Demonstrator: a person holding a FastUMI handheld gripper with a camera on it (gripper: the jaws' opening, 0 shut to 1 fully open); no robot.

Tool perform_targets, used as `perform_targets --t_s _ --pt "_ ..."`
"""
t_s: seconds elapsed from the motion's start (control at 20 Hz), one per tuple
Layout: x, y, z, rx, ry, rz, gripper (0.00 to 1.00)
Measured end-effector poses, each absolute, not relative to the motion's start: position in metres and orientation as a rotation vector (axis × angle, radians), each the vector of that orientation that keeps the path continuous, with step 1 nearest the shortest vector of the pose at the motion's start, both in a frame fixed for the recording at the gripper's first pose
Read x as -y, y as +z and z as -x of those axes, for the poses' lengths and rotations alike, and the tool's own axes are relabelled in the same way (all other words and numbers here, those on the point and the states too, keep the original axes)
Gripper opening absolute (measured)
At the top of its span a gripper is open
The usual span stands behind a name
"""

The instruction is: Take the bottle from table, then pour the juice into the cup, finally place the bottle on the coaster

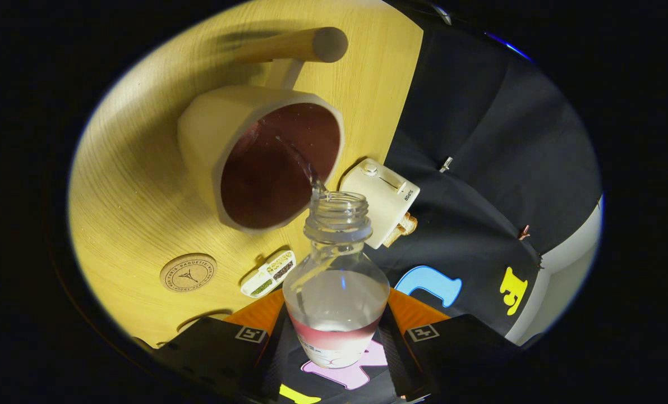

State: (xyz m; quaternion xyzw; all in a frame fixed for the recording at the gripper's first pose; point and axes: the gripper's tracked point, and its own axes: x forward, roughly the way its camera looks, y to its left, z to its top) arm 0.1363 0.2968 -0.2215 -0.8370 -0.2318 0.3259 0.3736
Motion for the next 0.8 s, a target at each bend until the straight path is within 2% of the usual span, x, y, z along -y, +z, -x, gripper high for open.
perform_targets --t_s 0.8 --pt "-0.307 -0.202 -0.138 0.689 0.820 2.214 0.75"
